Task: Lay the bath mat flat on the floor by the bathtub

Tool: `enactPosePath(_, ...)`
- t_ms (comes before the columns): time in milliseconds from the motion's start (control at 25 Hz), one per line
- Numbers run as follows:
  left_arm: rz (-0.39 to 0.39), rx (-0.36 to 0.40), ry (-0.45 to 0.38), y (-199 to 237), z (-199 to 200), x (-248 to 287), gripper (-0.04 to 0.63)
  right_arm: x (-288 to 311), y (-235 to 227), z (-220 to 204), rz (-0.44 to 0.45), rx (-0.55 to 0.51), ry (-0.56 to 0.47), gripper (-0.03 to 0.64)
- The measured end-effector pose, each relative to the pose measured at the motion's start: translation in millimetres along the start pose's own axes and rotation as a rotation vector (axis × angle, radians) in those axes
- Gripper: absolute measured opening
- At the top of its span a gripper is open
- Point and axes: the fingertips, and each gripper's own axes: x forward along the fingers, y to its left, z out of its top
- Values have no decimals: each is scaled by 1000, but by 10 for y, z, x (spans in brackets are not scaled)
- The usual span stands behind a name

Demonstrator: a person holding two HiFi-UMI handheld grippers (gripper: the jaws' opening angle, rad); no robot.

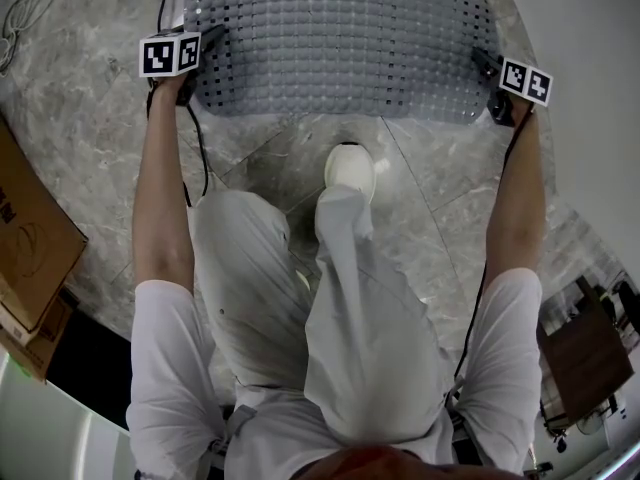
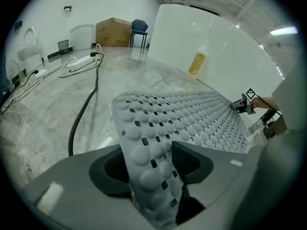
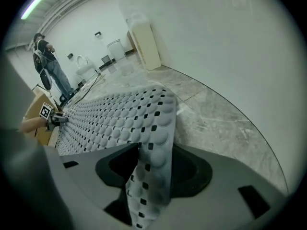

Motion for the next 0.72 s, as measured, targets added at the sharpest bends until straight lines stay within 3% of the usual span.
enactPosePath(200,15,43,35,179,-69,-101,276,-128,-118,-100,-27,3,7,213)
enactPosePath(480,36,28,-20,317,3,-297,293,-285,-170,-3,-133,-24,-60,213)
enactPosePath(720,76,62,-82,185,42,-316,302,-380,159,193,-187,-118,-154,222)
